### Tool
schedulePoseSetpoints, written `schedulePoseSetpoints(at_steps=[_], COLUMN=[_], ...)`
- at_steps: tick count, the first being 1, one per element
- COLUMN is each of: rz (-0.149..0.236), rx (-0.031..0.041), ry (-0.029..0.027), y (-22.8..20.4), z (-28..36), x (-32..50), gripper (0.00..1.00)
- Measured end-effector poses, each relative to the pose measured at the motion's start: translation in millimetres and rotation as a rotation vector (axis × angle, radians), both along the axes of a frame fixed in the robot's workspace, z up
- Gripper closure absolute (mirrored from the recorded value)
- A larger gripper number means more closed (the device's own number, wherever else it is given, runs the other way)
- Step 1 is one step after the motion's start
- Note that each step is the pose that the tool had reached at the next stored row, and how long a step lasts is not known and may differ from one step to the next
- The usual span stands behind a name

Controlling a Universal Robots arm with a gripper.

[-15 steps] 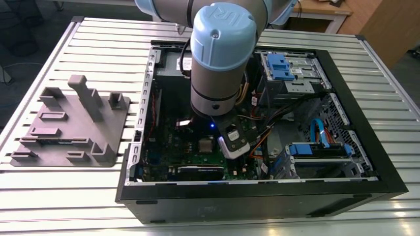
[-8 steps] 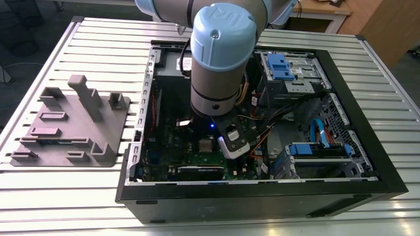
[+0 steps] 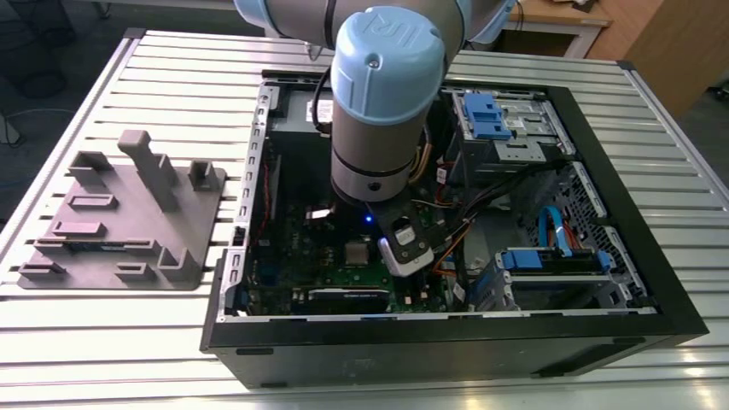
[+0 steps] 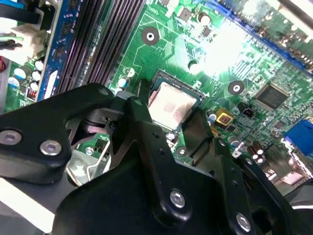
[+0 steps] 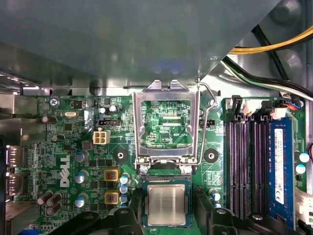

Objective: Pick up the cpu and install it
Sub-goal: 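Place the cpu into insertion slot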

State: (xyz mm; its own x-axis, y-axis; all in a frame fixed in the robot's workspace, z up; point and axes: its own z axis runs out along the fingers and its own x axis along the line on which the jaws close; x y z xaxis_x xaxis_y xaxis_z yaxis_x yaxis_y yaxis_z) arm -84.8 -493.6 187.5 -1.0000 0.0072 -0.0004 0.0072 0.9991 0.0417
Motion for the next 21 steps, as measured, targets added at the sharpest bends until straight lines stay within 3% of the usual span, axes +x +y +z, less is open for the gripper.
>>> schedulePoseSetpoints(at_steps=[1,4,10,17,21], rz=[0.0,0.0,0.0,0.0,0.0], rx=[0.0,-0.0004,-0.0005,-0.0003,-0.0004], ry=[0.0001,0.0003,0.0003,0.0003,0.0002], y=[0.0,-0.1,-0.1,-0.1,-0.1], z=[0.0,0.4,9.0,9.2,9.3], x=[0.0,-0.1,-0.1,-0.1,-0.1], gripper=[0.46,0.46,0.46,0.46,0.6])
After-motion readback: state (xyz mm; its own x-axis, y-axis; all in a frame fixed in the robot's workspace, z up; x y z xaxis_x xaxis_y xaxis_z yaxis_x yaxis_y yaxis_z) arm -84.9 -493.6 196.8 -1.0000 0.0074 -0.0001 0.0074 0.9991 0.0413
